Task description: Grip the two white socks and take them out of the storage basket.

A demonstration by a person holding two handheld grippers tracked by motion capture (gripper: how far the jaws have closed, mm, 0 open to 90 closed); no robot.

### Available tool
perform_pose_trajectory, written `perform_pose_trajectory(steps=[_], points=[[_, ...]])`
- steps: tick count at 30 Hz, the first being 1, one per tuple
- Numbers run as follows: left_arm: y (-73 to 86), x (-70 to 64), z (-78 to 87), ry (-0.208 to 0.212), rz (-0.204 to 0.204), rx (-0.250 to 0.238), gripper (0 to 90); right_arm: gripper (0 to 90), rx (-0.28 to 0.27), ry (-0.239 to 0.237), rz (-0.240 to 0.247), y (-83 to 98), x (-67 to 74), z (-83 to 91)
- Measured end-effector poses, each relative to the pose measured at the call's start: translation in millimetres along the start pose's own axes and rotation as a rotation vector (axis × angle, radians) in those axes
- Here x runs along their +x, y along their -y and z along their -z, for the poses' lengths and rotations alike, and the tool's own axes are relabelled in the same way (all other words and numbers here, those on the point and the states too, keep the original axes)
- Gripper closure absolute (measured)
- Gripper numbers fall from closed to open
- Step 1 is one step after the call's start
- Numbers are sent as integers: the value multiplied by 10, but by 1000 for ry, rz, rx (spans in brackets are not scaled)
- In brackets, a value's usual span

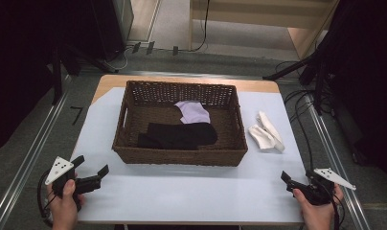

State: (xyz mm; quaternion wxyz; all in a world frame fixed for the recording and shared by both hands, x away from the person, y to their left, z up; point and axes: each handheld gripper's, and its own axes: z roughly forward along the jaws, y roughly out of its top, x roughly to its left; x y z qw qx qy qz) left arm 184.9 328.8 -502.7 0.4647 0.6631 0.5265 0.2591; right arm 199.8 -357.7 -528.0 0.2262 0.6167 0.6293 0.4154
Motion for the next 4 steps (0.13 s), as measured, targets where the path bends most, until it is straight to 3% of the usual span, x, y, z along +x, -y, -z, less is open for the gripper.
perform_pose_trajectory(steps=[4], points=[[0, 2, 1, 0, 0, 0, 1, 8, 8, 19, 24, 11, 40, -11]])
